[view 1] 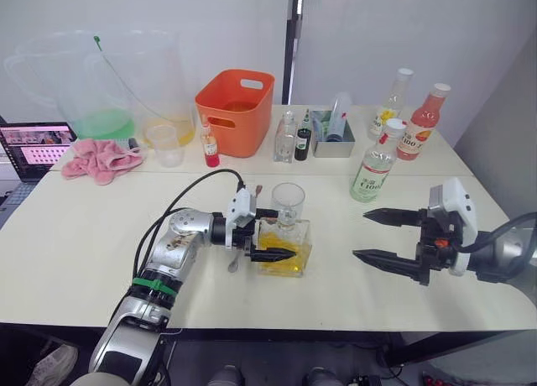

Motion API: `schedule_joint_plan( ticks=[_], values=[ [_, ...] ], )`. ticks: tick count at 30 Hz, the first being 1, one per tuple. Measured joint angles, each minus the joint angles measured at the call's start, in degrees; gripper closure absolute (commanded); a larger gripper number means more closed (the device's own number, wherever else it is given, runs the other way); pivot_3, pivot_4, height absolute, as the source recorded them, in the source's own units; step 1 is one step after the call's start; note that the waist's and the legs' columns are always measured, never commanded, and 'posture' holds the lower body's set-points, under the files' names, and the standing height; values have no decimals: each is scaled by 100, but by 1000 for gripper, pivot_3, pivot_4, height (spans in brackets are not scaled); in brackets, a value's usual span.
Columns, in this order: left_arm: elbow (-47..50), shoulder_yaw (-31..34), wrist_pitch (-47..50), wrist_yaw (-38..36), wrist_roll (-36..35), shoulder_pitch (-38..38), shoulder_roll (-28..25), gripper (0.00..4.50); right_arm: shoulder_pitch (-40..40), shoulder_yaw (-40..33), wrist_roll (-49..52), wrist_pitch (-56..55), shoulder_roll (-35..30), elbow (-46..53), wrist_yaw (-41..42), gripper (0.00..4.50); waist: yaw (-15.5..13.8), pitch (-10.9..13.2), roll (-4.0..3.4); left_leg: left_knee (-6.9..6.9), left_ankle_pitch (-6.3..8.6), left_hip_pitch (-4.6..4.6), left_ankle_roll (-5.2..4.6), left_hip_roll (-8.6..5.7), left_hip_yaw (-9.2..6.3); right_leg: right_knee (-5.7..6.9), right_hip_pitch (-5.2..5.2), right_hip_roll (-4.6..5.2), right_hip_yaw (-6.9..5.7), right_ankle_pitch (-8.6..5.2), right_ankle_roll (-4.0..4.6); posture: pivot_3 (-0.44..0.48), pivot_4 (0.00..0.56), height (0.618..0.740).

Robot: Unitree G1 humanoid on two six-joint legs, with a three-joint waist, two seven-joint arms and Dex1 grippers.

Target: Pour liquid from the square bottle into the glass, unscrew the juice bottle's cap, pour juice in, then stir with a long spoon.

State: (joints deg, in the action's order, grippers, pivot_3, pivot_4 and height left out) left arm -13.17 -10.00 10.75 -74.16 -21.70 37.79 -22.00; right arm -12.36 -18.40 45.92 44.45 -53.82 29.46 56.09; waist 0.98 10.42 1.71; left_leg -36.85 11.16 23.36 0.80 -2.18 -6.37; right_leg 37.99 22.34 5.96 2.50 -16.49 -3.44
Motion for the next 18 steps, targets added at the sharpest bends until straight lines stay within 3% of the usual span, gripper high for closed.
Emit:
schedule_joint_plan(
  ticks=[5,15,18],
  values=[
    [590,7,414,188,0,-134,-219,14,-113,265,-87,-93,40,-146,-4,0,-7,0,0,0,0,-2,0,0,0,-1,-2,0,0,0,0,0,150,740],
    [648,-5,419,67,10,-239,-410,14,-306,520,-217,-285,95,-307,-2,0,-7,0,0,0,0,-2,0,0,0,-1,-1,0,0,0,0,0,150,740],
    [586,-5,393,38,20,-232,-413,766,-364,626,-270,-312,95,-319,4,0,-8,0,0,0,0,-2,0,-1,0,-2,-1,0,1,0,0,0,150,740]
  ],
)
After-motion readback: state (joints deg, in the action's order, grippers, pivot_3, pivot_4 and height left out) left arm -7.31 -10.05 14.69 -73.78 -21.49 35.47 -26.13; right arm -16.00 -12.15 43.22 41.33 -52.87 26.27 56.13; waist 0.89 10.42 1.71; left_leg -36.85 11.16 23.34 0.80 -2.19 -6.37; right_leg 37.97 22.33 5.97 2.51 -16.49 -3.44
